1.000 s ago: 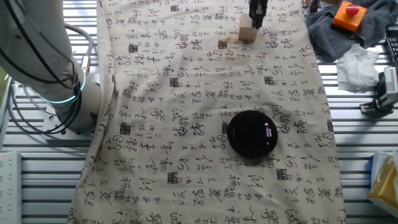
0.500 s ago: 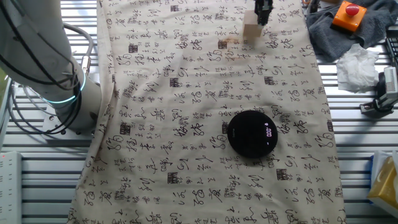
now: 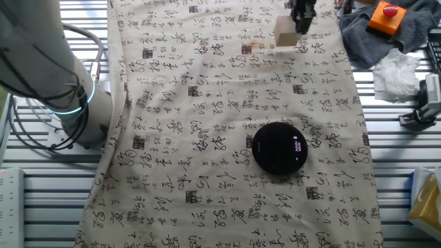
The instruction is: Place the block on the scale
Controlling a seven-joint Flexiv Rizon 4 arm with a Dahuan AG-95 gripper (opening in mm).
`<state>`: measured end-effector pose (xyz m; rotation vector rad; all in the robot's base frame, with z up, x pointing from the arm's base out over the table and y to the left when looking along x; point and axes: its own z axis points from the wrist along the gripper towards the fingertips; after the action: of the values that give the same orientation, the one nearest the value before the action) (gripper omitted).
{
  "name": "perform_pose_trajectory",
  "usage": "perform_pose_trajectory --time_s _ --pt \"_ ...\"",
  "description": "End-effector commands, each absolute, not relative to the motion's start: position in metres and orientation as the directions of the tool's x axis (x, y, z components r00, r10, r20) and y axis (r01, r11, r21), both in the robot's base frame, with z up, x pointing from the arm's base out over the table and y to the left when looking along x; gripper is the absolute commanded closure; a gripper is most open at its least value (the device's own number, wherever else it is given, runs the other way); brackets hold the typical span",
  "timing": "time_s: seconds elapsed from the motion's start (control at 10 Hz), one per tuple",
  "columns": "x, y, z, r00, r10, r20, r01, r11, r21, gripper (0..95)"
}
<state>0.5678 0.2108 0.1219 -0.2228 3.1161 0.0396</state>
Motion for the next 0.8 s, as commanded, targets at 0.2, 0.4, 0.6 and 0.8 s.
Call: perform_pose_trajectory --time_s 0.2,0.4,0.6,0.8 --pt "0.571 0.170 0.139 -0.980 -0.201 0.000 -0.200 0.979 0.033 95.0" --pt "0.566 0.143 0.147 -0.973 -0.229 0.000 -0.229 0.972 0.047 95.0" --pt "0.560 0.122 0.152 -0.967 -0.254 -0.003 -0.254 0.966 0.050 95.0" --pt "0.551 0.102 0.157 -0.959 -0.283 -0.006 -0.283 0.957 0.057 95.0"
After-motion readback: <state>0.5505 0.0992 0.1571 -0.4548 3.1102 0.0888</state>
